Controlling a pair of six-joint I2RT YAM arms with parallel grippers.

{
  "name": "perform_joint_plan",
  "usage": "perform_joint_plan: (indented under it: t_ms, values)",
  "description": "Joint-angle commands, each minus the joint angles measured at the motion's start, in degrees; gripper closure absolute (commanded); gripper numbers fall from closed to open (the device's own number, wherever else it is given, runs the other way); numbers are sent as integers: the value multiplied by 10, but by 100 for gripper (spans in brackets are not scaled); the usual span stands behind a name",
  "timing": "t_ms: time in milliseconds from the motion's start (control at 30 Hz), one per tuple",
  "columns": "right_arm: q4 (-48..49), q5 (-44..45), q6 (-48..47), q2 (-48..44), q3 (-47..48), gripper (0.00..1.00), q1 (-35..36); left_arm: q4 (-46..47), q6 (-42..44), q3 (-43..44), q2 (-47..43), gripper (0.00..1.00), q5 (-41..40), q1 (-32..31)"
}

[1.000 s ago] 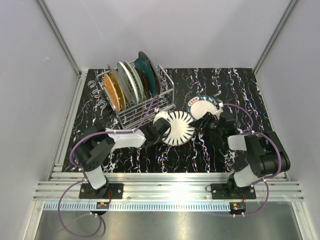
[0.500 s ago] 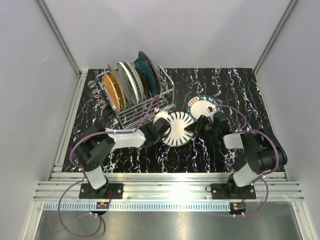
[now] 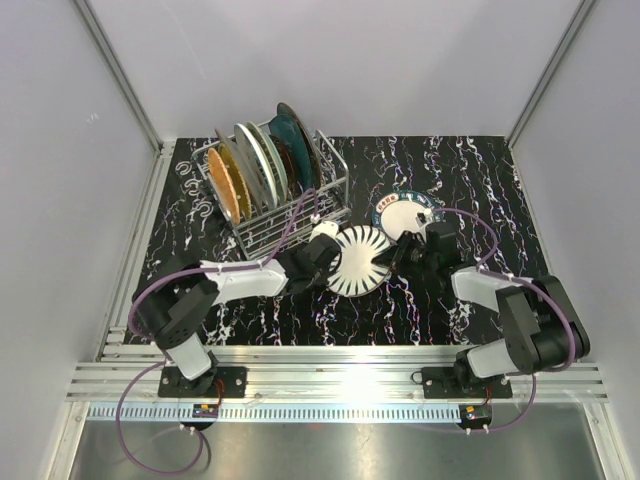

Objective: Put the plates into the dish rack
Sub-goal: Grab a plate with the right arm, then insert the plate into the dish rack

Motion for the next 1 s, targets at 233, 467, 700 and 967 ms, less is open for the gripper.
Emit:
perform_joint_plan:
  t_ms: [233,467,700,967]
  values:
    - [-97,24,-36,-137,48,100,7,-30,-3,53,-125,82,46,-28]
    - [-198,72,-78,-224,106,100,2,-112,-34,112,-190,75,149,-29]
    - [-291,122,-116,-294,180,100,2,-152,-43,184,-250,1,210,-29]
    - [-351,178,-178,-312,271,100,2,-210,14,272,-297,1,226,-30]
